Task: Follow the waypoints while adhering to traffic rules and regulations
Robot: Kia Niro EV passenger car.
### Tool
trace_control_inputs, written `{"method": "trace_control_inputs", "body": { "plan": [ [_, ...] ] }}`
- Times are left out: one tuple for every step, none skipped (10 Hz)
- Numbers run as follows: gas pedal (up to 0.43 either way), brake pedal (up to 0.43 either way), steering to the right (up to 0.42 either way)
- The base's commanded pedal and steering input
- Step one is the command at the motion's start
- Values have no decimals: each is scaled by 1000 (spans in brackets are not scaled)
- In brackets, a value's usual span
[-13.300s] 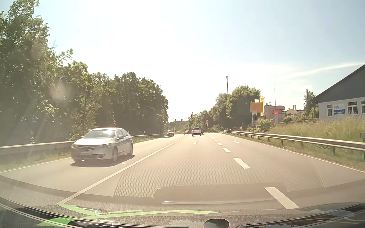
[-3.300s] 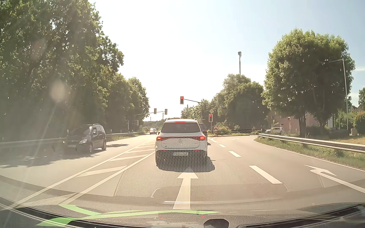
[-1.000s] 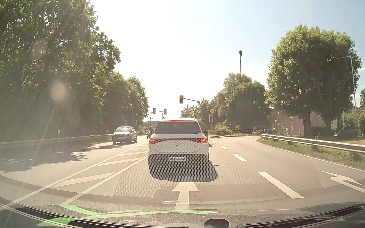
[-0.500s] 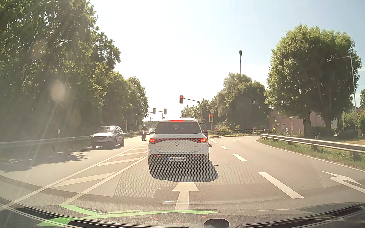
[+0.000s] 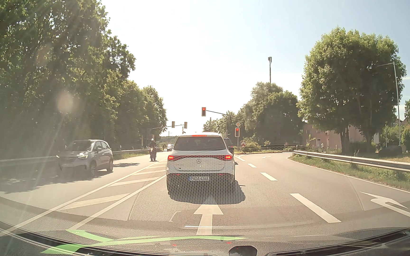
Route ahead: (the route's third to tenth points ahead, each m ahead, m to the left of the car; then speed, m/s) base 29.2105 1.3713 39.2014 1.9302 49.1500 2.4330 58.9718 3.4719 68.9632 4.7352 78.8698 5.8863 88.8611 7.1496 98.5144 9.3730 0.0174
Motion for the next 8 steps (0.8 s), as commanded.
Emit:
{"method": "trace_control_inputs", "body": {
  "plan": [
    [0, 274, 0],
    [0, 280, 0],
    [0, 280, 0],
    [0, 280, 0],
    [0, 280, 0],
    [0, 280, 0],
    [0, 280, 0],
    [0, 280, 0]
  ]
}}
